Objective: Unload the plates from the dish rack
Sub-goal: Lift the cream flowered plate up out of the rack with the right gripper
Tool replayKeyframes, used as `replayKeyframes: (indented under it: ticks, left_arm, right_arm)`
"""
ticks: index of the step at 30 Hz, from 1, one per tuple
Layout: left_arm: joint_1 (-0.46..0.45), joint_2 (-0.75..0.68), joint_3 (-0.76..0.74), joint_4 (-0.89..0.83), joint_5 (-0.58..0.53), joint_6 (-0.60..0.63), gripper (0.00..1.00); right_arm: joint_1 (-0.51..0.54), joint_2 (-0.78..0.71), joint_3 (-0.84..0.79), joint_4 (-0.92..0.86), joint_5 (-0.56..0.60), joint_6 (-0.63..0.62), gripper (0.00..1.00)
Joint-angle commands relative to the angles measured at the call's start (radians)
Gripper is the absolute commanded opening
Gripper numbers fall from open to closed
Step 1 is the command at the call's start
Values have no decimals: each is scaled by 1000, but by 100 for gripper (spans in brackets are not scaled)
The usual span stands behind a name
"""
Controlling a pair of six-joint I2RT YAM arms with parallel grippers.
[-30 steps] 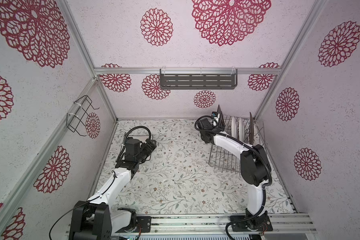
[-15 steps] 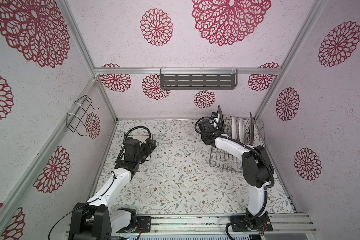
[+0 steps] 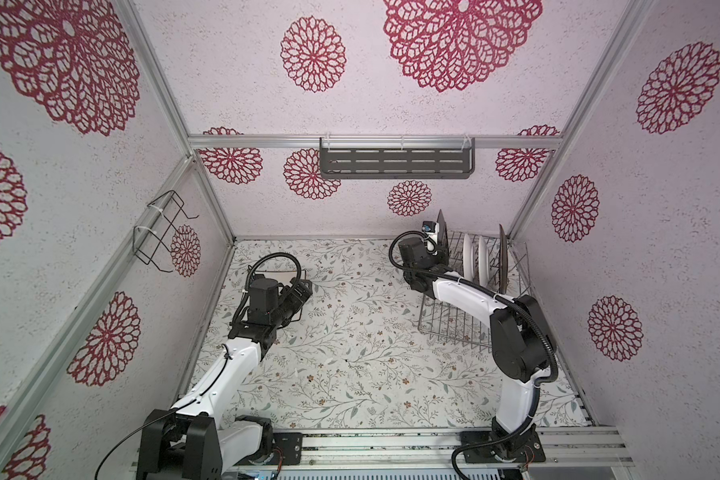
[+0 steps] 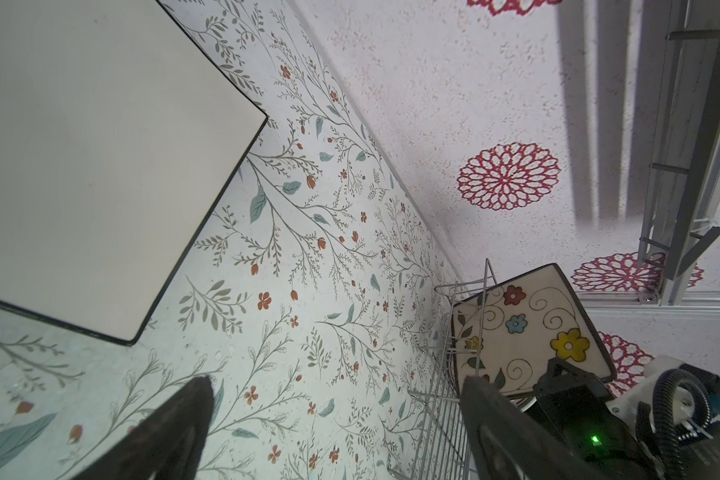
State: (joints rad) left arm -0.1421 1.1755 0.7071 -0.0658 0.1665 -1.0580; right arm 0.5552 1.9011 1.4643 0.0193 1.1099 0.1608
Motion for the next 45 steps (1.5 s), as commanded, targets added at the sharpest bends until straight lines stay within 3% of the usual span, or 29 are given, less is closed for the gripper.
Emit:
replayKeyframes:
  ticks: [1,13,26,36,45]
  left_arm:
    - [-12,-20,25,-5,-9,16,97]
    - [-13,-40,28,-22,-19,16,97]
    - [-15,-37,25,-19,-18,15,97]
    - [-17,-36,25,-15,-15,13,97]
    - [-25,-30,29,-9,-15,12,97]
  right_arm:
    - [5,-117,25,183,166,-68,0]
    - [17,-147,-27,334,177,-186,0]
    - [29,-177,-30,378,181,-247,0]
    - [46,-198,-24,383,169,-297,0]
    - [56,-244,-6,282,145,-291,0]
